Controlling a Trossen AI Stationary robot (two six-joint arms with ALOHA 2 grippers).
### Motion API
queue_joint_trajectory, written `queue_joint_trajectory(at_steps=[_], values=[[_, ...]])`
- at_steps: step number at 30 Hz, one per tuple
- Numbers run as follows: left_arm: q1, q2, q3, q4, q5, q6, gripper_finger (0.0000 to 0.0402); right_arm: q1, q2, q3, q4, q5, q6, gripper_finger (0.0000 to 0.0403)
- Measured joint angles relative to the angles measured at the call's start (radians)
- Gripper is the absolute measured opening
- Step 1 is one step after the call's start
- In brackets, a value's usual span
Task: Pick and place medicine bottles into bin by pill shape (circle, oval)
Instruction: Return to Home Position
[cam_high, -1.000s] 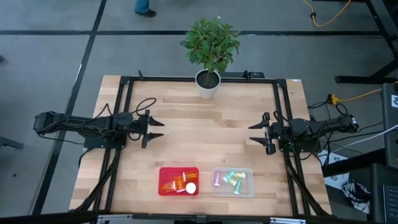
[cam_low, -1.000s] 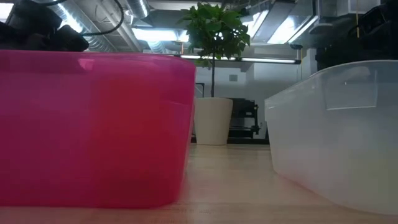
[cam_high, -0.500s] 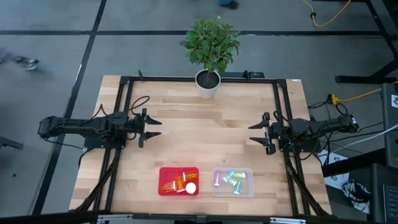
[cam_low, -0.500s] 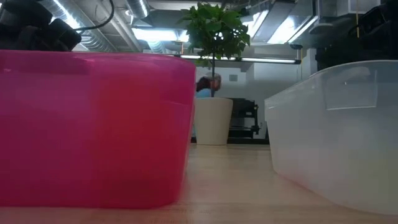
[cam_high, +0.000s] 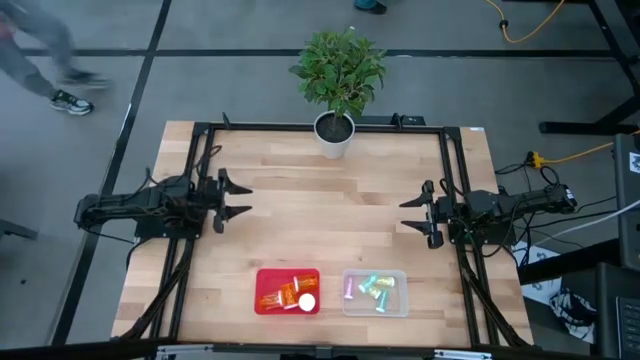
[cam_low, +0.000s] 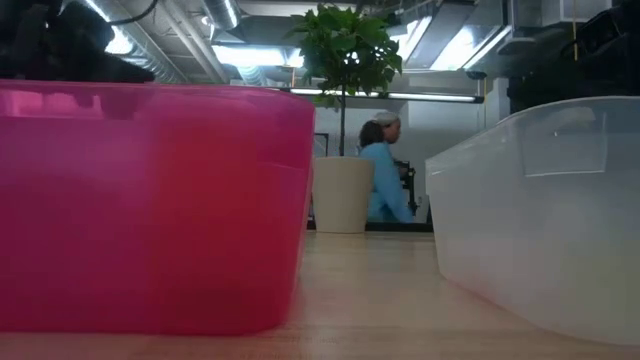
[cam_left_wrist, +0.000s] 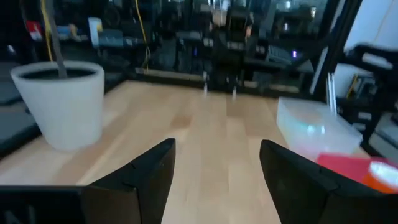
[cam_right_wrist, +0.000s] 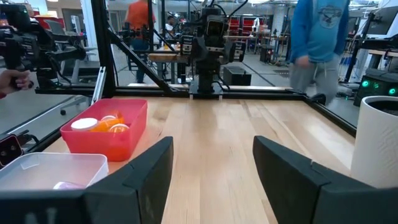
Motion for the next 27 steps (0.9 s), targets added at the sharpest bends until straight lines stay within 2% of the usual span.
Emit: queue_joint_trajectory(at_steps=[7,27], values=[[0.0,0.005,-0.073,0.16,0.007,0.026,0.0228,0.0,0.0,0.0,0.0,0.0,0.0,0.0225],[0.0,0.022,-0.073,0.158,0.014,0.046,0.0228,0.0,0.0,0.0,0.0,0.0,-0.02,0.0225]])
